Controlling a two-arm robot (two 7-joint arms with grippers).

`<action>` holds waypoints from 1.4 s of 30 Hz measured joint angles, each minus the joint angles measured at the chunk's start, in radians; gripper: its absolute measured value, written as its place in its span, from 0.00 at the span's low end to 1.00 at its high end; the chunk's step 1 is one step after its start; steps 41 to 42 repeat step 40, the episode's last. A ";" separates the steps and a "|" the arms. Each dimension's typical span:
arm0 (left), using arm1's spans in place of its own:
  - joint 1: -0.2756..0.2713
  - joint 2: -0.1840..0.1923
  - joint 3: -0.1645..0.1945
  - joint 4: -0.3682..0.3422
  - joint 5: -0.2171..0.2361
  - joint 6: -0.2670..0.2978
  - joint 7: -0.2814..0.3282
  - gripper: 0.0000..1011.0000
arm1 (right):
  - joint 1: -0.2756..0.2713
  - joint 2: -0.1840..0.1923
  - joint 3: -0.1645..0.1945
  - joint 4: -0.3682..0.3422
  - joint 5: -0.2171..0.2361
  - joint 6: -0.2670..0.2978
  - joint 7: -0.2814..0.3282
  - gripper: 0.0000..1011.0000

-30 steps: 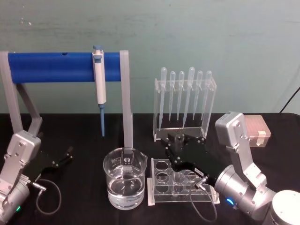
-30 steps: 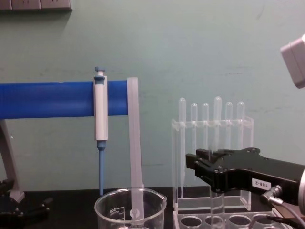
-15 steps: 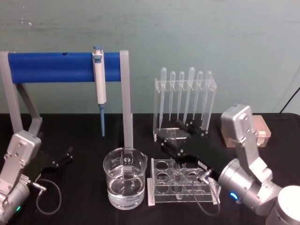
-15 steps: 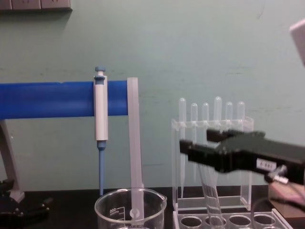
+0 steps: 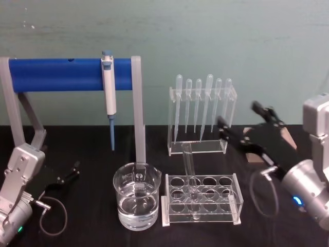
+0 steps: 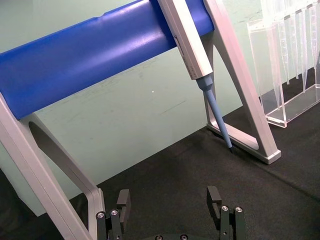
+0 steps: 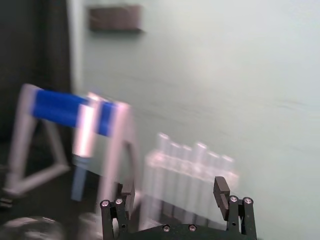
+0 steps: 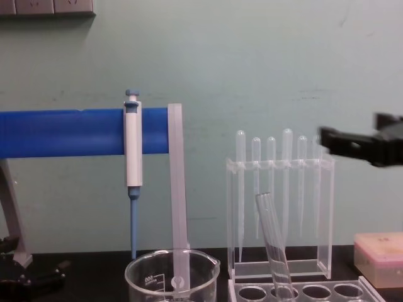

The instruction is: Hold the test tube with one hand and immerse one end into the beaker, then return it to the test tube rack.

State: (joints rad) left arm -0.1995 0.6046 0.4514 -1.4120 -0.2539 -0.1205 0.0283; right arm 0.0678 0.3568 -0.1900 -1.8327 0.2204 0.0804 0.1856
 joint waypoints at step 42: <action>0.000 0.000 0.000 0.000 0.000 0.000 0.000 0.99 | -0.015 0.023 0.013 0.192 -0.230 0.056 -0.056 0.99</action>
